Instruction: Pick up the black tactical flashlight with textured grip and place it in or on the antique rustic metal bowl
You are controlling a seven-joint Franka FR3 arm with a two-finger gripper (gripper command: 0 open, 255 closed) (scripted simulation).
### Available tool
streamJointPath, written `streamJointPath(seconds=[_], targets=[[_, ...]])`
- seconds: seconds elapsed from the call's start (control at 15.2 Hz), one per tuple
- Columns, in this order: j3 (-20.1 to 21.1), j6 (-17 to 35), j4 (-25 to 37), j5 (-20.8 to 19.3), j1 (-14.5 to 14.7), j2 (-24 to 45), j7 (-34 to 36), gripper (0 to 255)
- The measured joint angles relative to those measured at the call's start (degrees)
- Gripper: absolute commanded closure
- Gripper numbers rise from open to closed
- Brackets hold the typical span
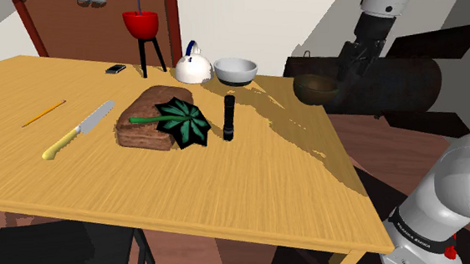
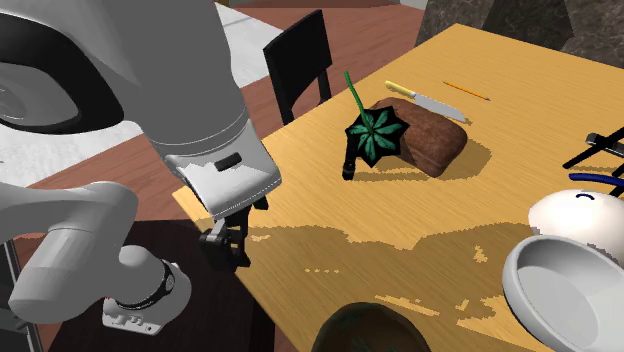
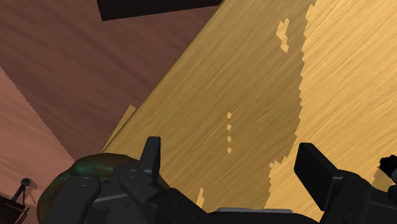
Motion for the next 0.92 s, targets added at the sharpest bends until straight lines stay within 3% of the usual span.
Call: streamJointPath(seconds=[0.2,0.92], targets=[[1.2,0.5,0.6,0.8,0.5,1.3,1.5,0],[11.7,6.4,10.1,6.1,3.9,18.3,15.2,0]])
